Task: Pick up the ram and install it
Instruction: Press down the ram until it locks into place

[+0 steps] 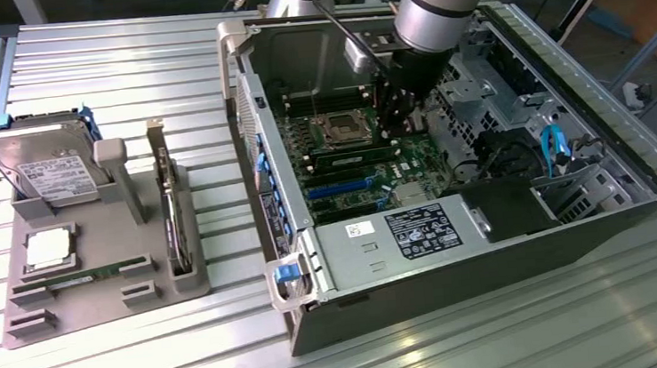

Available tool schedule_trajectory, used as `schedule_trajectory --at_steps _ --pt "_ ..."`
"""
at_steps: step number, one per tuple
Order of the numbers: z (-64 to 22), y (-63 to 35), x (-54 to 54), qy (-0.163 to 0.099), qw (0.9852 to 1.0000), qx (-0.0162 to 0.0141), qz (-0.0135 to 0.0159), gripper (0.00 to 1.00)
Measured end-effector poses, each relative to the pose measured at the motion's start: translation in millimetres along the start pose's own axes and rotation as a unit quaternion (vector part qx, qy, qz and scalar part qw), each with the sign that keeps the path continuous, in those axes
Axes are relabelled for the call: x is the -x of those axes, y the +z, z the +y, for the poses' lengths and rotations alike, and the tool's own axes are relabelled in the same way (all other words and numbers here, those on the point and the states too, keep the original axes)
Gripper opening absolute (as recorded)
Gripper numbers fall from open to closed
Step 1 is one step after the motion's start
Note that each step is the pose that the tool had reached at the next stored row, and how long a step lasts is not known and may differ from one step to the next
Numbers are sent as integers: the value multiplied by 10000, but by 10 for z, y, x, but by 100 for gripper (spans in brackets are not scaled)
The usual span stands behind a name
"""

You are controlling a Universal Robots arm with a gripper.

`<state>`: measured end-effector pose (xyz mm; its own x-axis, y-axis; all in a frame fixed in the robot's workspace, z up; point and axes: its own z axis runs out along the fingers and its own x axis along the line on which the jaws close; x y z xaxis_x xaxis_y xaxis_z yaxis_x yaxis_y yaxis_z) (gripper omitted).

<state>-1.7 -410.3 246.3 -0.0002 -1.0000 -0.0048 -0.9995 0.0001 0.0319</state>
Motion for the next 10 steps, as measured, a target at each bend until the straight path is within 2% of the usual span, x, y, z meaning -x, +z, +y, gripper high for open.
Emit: schedule_trajectory --at_steps 1,3,5,6,10 --pt "44 3 0 1 10000 0 0 11" --pt "253 23 1 0 10000 -1 -1 11" --pt "355 31 1 0 10000 0 -1 11" --pt "437 39 1 0 10000 0 -1 11" --pt "456 86 0 0 10000 3 -1 11"
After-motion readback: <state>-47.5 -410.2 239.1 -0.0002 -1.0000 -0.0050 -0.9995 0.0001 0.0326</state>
